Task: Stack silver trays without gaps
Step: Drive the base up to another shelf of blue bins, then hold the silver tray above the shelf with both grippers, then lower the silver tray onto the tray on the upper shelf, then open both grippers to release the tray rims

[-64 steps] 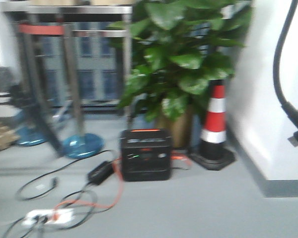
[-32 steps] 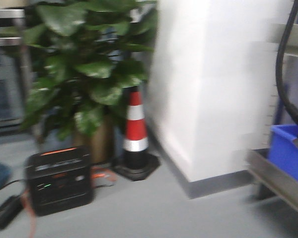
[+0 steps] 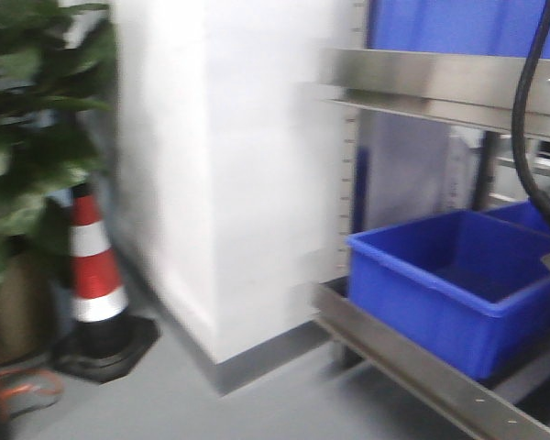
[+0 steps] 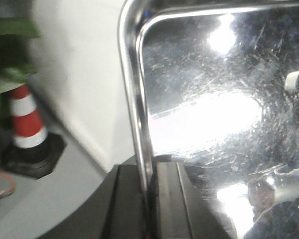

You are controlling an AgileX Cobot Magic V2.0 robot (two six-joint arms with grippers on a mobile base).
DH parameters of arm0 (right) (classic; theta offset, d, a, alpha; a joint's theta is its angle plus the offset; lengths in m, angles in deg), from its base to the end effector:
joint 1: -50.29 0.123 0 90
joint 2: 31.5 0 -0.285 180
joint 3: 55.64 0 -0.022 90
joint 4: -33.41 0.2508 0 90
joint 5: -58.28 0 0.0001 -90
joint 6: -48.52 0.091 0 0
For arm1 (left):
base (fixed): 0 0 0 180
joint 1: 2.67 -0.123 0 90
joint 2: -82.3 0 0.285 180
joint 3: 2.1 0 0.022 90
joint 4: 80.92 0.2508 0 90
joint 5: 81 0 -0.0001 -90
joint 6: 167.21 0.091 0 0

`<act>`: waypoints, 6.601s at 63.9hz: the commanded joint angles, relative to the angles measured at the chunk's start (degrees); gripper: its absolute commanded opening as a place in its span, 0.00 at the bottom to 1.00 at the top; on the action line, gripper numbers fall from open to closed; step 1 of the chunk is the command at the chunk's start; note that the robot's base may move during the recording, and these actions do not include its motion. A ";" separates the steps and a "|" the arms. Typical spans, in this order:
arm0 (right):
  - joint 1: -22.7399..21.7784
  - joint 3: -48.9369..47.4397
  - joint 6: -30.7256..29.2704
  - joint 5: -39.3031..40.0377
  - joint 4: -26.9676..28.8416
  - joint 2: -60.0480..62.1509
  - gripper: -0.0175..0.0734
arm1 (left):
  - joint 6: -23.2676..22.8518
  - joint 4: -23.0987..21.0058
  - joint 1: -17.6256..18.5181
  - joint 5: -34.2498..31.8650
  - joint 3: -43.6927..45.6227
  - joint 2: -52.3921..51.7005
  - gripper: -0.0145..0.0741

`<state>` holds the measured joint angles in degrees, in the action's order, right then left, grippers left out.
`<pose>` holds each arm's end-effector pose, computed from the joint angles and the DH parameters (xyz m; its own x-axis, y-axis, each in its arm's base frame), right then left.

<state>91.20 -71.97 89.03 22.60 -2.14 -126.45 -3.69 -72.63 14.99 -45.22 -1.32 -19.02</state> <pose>0.2825 0.2039 0.4502 -0.3083 -0.0429 -0.9503 -0.3234 0.9442 0.0623 0.2576 -0.0739 0.4404 -0.4116 -0.0459 -0.9102 0.1613 0.9793 -0.1223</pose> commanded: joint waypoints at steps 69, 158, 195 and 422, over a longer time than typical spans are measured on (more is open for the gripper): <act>0.83 -0.54 -0.48 7.81 0.69 0.48 0.11 | 1.19 -2.31 0.91 -2.43 0.45 -0.31 0.14; 0.83 -0.54 -0.48 7.81 0.69 0.48 0.11 | 1.19 -2.31 0.91 -2.43 0.45 -0.31 0.14; 0.83 -0.54 -0.48 7.81 0.69 0.48 0.11 | 1.19 -2.28 0.91 -2.78 0.45 -0.31 0.14; -2.04 1.15 0.58 -9.82 9.51 -14.53 0.11 | 4.50 -2.00 -5.28 -0.05 0.45 11.94 0.17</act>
<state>88.76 -70.69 89.63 12.61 8.92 -142.21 -0.37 -74.63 9.87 -42.86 -1.17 -4.49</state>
